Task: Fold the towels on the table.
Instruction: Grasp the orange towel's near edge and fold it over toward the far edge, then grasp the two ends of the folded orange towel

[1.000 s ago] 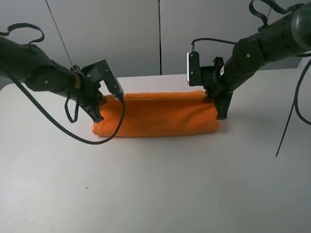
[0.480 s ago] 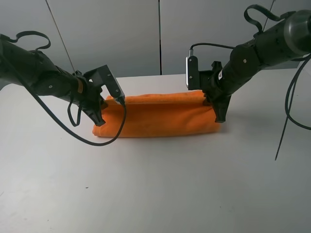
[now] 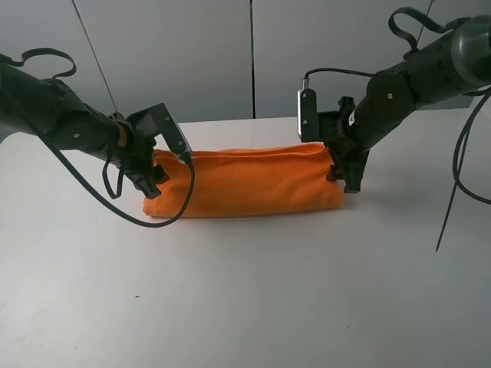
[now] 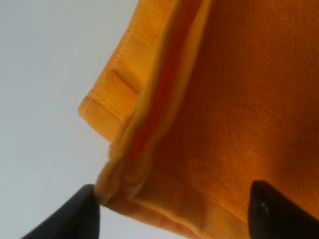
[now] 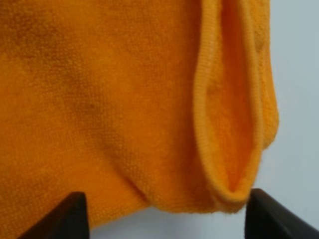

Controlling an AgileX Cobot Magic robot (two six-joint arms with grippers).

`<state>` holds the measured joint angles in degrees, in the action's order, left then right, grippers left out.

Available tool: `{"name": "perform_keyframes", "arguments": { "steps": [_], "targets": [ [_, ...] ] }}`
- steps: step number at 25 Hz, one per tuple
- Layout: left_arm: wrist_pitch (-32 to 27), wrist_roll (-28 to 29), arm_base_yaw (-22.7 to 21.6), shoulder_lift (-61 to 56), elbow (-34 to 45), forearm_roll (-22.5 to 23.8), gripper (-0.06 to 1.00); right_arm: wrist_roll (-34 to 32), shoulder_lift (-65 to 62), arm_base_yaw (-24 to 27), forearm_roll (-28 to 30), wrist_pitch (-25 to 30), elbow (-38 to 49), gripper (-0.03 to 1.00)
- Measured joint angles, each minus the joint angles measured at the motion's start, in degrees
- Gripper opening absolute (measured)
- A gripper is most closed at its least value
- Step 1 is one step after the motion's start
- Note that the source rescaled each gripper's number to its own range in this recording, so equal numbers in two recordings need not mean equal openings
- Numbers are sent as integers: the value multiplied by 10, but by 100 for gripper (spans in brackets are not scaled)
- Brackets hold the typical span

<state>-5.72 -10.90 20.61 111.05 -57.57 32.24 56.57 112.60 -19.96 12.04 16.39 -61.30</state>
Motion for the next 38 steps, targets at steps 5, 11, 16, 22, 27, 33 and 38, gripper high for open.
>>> {"name": "perform_keyframes", "arguments": {
  "steps": [5,11,16,22,27,33,38],
  "targets": [
    [0,0,0,0,0,0,98,-18,-9,0,5,-10,0,84],
    [-2,15,0,-24,0,0,99,-73,-46,0,5,-10,0,88],
    [-18,95,0,-68,-1,1,99,-249,-73,0,5,-1,0,99],
    [-94,228,-17,-75,-1,-14,99,-406,-75,3,-38,58,0,100],
    [-107,252,-39,-75,-1,-74,99,-422,-75,18,-126,90,0,100],
    [-132,251,-39,-55,-1,-145,99,-408,-75,37,-245,135,0,100],
    [-131,221,-39,-24,-1,-210,99,-379,-47,65,-329,185,-17,100]
  ]
}}
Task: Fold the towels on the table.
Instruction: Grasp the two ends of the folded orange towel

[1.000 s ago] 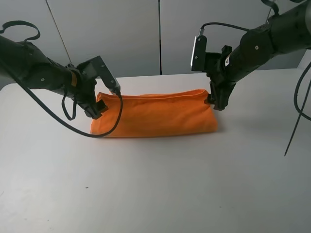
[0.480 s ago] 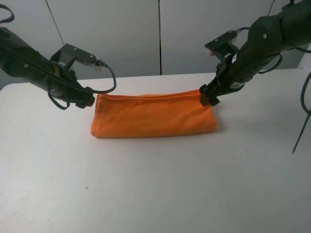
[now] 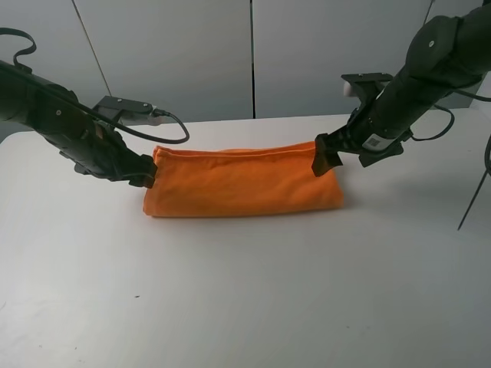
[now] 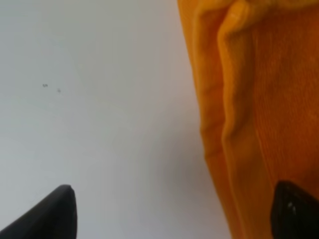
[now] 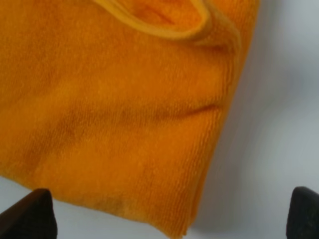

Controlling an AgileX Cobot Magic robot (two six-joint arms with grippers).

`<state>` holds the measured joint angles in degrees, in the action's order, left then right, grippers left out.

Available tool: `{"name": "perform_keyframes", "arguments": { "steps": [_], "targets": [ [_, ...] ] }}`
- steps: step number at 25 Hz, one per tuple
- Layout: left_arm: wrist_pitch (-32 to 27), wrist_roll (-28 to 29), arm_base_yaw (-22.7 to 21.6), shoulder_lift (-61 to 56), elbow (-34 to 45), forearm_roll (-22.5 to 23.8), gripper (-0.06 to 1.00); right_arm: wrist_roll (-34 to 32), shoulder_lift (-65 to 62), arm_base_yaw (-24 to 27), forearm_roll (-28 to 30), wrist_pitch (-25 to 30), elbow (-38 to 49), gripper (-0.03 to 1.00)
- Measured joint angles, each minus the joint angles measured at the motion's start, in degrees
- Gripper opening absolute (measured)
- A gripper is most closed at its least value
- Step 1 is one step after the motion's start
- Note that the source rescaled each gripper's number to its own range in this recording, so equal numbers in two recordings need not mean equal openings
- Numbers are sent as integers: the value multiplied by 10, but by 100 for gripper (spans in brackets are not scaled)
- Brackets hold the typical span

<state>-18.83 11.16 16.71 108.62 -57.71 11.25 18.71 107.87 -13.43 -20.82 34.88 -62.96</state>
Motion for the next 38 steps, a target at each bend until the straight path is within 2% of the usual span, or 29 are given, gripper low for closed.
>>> {"name": "perform_keyframes", "arguments": {
  "steps": [6,10,14,29,38],
  "targets": [
    [4,-8,-10,23,-9,-33,99,46,36,16,-83,37,-35,100],
    [5,-8,-27,47,-27,-61,99,50,50,25,-102,41,-48,100],
    [9,-9,-30,64,-35,-67,99,50,69,38,-128,42,-51,100],
    [16,-21,-30,44,-36,-75,99,59,87,54,-145,32,-55,100],
    [54,-23,-30,65,-37,-86,99,68,87,54,-152,13,-55,100]
  ]
}}
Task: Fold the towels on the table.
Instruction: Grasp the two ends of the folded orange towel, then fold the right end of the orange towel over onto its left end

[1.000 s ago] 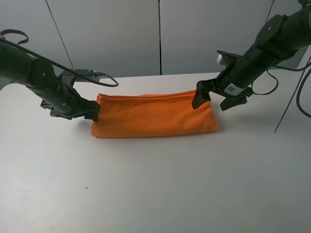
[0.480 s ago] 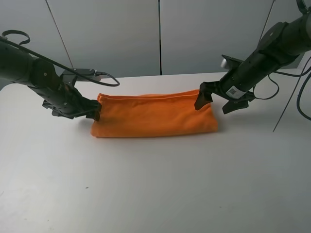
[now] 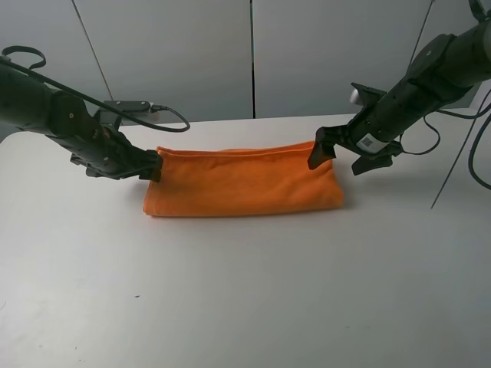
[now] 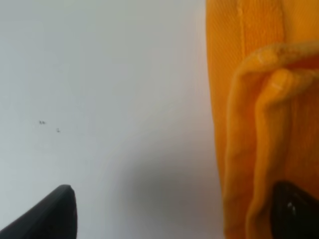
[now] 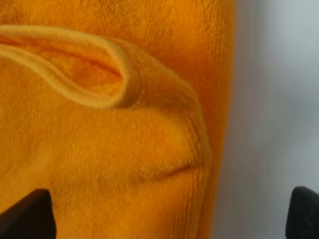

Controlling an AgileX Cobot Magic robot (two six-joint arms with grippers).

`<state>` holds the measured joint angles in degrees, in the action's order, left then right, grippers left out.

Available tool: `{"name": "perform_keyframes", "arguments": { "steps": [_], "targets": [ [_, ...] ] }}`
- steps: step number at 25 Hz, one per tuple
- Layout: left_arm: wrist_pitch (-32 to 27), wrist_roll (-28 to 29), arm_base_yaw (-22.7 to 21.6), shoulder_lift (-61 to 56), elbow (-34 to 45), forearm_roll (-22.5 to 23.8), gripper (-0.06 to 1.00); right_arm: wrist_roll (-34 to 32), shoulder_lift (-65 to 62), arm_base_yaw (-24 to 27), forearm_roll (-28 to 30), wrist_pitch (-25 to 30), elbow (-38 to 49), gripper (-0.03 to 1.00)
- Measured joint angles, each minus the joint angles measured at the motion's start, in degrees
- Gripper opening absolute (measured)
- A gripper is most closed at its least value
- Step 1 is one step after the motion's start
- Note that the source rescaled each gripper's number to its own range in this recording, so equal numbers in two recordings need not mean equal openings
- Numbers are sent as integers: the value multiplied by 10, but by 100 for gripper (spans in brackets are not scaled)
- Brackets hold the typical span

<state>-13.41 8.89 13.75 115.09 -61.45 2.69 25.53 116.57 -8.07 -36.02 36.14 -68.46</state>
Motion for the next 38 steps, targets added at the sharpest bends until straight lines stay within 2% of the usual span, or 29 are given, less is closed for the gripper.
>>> {"name": "perform_keyframes", "arguments": {
  "steps": [13,24,28,38],
  "targets": [
    [1,0,0,15,0,-2,99,6,25,0,-48,-11,-3,100],
    [-8,0,0,16,0,-2,99,8,44,0,-53,-16,-6,100],
    [-10,0,0,27,-1,-1,99,21,49,0,-75,-16,-9,100],
    [-8,1,0,33,-5,-2,99,39,53,-34,-100,-33,-10,100]
  ]
}}
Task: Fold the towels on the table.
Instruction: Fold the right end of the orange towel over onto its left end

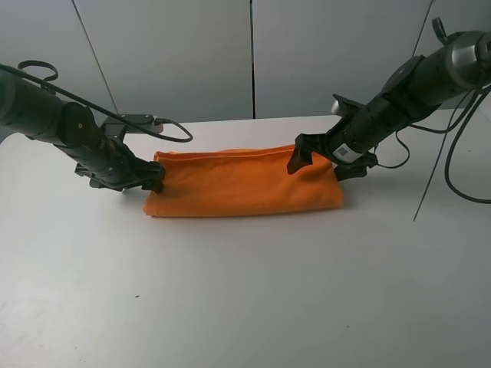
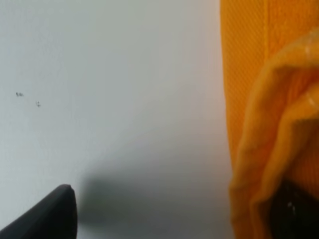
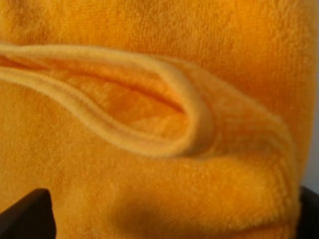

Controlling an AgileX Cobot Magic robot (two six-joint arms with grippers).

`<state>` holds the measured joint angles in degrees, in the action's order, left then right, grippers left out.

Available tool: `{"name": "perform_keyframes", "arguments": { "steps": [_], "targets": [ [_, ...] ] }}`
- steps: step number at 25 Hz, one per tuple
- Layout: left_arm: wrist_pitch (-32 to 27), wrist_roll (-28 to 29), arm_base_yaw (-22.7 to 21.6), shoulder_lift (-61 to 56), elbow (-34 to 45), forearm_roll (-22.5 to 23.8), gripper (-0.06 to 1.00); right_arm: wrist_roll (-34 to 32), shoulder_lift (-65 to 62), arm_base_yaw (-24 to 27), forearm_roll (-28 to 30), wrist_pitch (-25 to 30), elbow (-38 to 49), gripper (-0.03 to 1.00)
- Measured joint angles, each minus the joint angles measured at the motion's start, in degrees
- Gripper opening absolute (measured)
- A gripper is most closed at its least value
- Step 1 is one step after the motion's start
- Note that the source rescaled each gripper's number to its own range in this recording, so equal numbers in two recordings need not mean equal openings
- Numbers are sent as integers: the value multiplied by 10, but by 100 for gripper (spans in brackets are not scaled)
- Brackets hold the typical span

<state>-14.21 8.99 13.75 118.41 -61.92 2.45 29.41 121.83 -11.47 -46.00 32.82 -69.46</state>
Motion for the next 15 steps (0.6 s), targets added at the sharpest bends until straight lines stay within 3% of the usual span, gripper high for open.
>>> {"name": "perform_keyframes", "arguments": {
  "steps": [12,13,15],
  "targets": [
    [1,2,0,0,0,-1,99,23,4,-12,-42,1,0,98],
    [1,2,0,0,0,-1,99,23,4,-12,-42,1,0,93],
    [1,2,0,0,0,-1,99,23,7,-12,-42,1,0,68]
  ]
}}
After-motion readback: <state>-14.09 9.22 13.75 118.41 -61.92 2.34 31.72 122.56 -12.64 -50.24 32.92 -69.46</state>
